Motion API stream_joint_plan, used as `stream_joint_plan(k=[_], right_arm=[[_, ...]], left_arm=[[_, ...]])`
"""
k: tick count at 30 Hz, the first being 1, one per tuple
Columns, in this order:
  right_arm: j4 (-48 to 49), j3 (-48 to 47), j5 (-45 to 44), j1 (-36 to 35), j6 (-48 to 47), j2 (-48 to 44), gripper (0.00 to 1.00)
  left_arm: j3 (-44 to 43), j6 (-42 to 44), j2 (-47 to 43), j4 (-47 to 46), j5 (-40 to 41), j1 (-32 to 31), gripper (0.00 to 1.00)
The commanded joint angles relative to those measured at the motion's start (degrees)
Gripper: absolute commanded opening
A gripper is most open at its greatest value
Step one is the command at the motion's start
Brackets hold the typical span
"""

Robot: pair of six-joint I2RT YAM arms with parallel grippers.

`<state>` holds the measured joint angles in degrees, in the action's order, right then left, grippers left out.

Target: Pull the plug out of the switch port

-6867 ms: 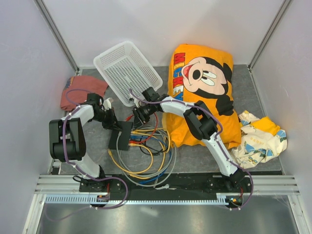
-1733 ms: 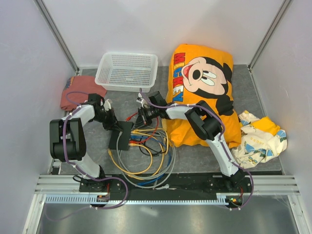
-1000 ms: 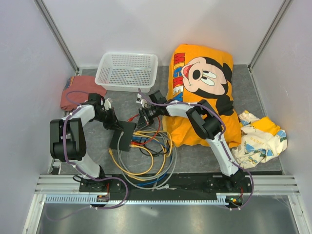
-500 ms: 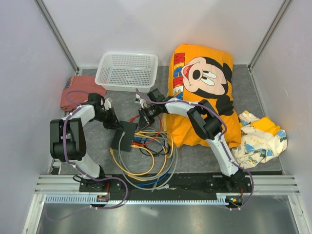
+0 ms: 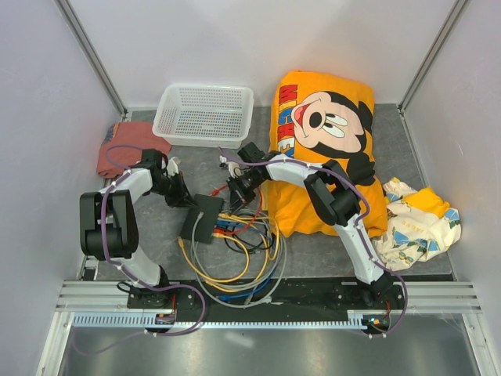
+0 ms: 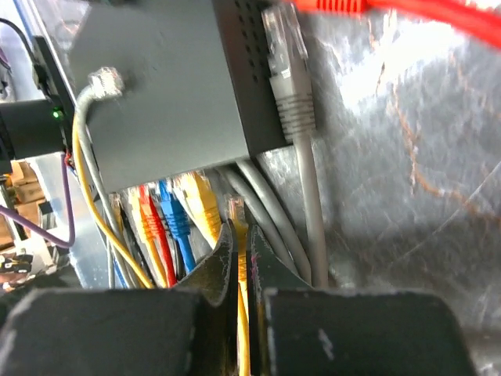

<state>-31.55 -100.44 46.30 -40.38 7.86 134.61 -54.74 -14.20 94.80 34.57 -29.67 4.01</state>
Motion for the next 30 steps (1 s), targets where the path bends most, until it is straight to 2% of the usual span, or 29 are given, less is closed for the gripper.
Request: stream_joint_plan(k=[1,4,6,13,19,24,30], right_arm=[[-6.33,-5.33,-7.63,-2.06,-3.45,3.81,0.0],[-6.59,-14.22,-10.69,-3.91,-5.21,8.39,0.0],[-6.94,-15.66,-11.67,-4.62,-6.1,7.96,0.0],[-10.63,-7.06,-12.9,-1.64,-11.19,-2.84,0.0],[-12.75,-10.11,-15.1,1.26,-15.24,-10.41,0.0],[-10.9,-19.58,-20.62,2.24,-15.77,-8.66,0.0],[-6.69,-25.23,-28.27,2.41,-16.3,-4.45,0.0]], left_arm=[[0.6,1.36,-3.13,-0.9,3.92,0.03,0.01],[0.16,1.98,-5.41,-0.29,4.62,0.03,0.02],[-0.01,2.68,-6.73,0.58,5.06,0.12,0.02],[-0.36,2.51,-9.73,-0.02,3.92,0.21,0.02],[-3.18,1.37,-9.73,-1.61,1.73,0.73,0.01],[-4.24,0.49,-11.04,-1.43,-0.47,1.09,0.02],[-1.43,0.84,-15.26,-1.52,-0.74,1.26,0.02]])
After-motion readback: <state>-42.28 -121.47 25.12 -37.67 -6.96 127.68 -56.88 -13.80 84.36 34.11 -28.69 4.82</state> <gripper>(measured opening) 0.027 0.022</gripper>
